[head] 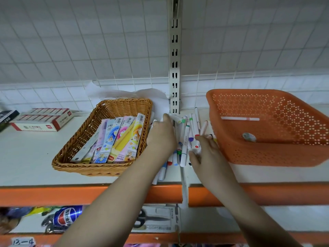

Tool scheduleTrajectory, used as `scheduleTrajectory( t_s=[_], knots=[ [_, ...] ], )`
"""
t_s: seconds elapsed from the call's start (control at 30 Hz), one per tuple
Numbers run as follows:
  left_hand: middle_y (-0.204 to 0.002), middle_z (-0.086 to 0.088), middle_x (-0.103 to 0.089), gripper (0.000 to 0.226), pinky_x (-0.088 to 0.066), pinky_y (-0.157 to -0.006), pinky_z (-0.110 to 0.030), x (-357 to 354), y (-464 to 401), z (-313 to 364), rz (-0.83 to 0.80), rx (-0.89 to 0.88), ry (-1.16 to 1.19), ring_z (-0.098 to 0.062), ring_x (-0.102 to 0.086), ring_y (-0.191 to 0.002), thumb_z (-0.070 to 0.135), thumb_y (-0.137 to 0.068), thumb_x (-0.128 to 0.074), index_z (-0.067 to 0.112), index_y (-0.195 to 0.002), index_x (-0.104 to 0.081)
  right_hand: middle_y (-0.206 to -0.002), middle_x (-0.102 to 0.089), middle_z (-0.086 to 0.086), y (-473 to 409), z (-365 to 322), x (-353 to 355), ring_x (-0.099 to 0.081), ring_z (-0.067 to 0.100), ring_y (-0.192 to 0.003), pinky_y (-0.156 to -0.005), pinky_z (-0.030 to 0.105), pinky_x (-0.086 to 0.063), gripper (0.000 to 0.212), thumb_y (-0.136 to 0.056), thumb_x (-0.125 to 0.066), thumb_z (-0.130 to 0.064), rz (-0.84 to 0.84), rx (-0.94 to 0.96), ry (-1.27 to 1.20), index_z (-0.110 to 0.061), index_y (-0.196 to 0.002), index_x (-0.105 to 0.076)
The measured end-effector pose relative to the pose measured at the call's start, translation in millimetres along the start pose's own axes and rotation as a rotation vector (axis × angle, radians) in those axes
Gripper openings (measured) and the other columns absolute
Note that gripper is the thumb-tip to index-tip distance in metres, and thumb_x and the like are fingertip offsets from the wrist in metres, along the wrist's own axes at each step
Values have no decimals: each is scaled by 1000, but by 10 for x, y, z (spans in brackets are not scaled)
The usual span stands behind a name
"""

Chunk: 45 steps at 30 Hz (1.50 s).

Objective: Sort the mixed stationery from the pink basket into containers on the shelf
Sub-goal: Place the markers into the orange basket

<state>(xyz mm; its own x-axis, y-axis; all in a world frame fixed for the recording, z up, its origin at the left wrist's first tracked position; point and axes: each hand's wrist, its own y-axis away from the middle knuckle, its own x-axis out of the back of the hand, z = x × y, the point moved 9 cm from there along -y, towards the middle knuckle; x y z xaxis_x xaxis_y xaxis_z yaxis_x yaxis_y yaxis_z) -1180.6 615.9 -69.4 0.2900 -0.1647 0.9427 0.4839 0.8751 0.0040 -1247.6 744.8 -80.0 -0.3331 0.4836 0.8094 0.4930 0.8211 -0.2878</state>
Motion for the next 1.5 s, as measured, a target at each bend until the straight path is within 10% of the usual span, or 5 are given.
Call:
scheduleTrajectory(
  t_s=[0.63,0.8,0.9,1.07,1.5],
  knots=[
    [-90,0,-60,37,-50,-68,-31,620,9,-285,219,64,366,-23,-61,-83,30,-76,-69,16,-106,-55,-108,-56,-3,92,-210,303,-56,14,-98,-84,31,-48,26,-91,-60,-23,274,152,-218,-11,-114,-61],
    [-87,3,-58,31,-43,-59,-24,719,106,-417,348,50,697,-16,-58,-76,24,-80,-68,17,-107,-54,-112,-52,-16,-105,-587,-173,-55,6,-103,-91,29,-47,67,-80,-68,-43,-331,42,-473,-24,-137,-39],
    [-79,1,-59,21,-45,-55,-22,689,161,-435,370,67,959,-14,-57,-69,17,-82,-64,9,-100,-57,-96,-60,1,-318,-692,-230,-60,17,-79,-69,35,-51,40,-84,-65,-32,-380,55,-346,-13,-115,-49],
    [-77,-11,-57,8,-46,-49,-20,517,144,-477,311,232,1473,-17,-54,-60,7,-85,-56,6,-92,-55,-88,-59,8,-397,-822,-164,-56,22,-70,-59,32,-44,24,-93,-49,-19,-304,191,-166,-8,-115,-50],
    [-65,-5,-49,12,-45,-60,-26,344,-83,-64,-54,213,1708,-14,-53,-47,1,-87,-50,10,-92,-56,-63,-40,-11,-218,-492,373,-37,1,-50,-44,15,-25,33,-97,-42,-42,-27,179,197,-19,-118,-49]
  ],
)
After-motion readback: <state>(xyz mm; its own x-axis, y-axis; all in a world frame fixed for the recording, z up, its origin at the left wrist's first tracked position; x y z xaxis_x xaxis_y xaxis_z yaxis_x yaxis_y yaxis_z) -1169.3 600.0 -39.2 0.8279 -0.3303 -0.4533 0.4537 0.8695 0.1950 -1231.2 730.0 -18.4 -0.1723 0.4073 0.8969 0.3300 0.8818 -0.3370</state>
